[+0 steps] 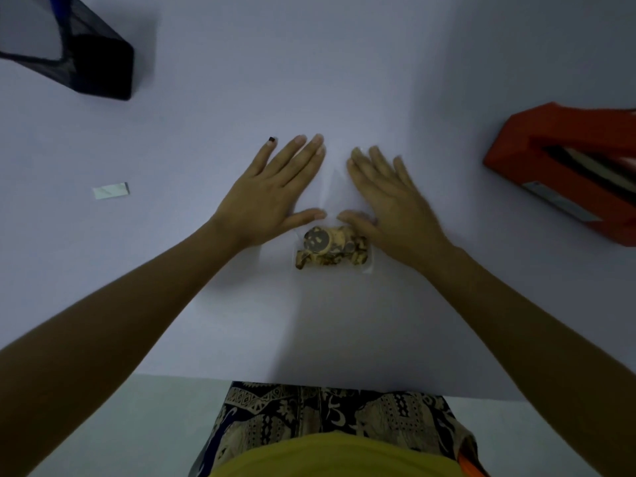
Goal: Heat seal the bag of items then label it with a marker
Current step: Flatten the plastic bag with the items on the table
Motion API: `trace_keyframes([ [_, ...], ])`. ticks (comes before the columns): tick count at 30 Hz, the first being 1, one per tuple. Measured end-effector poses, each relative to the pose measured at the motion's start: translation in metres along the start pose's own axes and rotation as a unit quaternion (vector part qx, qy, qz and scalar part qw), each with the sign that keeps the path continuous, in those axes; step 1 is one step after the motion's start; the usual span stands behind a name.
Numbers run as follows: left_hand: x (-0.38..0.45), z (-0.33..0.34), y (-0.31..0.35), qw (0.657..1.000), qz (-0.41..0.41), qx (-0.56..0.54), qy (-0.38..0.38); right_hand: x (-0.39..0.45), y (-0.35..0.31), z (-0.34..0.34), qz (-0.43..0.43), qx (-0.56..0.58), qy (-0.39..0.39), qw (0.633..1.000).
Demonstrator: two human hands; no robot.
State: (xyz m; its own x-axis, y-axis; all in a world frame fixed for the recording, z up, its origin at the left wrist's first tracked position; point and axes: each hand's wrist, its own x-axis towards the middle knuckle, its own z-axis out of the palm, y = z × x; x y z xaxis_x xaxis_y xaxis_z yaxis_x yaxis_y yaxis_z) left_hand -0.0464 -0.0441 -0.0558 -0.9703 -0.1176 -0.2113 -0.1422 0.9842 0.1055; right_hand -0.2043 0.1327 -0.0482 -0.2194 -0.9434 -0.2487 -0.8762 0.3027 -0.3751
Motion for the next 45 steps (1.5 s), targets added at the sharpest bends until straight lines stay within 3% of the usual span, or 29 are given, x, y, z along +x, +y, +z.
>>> trace_keyframes([
  [10,-0.001,-0.006,0.006,1.0,-0.021,-0.015,-0.008,-0.007,0.022,0.0,-0.016,-0.025,-0.016,0.999],
  [15,0.008,-0.012,0.03,0.993,-0.028,-0.106,0.042,-0.007,0.022,0.0,-0.015,-0.032,-0.008,0.999],
  [18,0.015,-0.009,0.036,0.991,-0.011,-0.129,0.028,-0.006,0.021,-0.001,-0.015,-0.037,-0.011,0.999],
  [27,-0.018,0.002,-0.014,1.0,0.02,0.002,-0.021,-0.007,0.023,-0.002,-0.013,-0.029,-0.015,0.999],
  [33,-0.025,0.003,-0.012,0.999,-0.011,-0.028,-0.025,-0.003,0.005,-0.012,0.003,-0.033,-0.004,0.999],
  [38,-0.025,0.001,-0.013,0.999,-0.011,-0.035,-0.033,0.011,-0.014,-0.005,-0.064,-0.09,-0.034,0.993],
  [45,-0.026,0.0,-0.011,0.998,-0.025,-0.04,-0.033,-0.012,0.009,-0.003,0.02,-0.098,-0.045,0.994],
])
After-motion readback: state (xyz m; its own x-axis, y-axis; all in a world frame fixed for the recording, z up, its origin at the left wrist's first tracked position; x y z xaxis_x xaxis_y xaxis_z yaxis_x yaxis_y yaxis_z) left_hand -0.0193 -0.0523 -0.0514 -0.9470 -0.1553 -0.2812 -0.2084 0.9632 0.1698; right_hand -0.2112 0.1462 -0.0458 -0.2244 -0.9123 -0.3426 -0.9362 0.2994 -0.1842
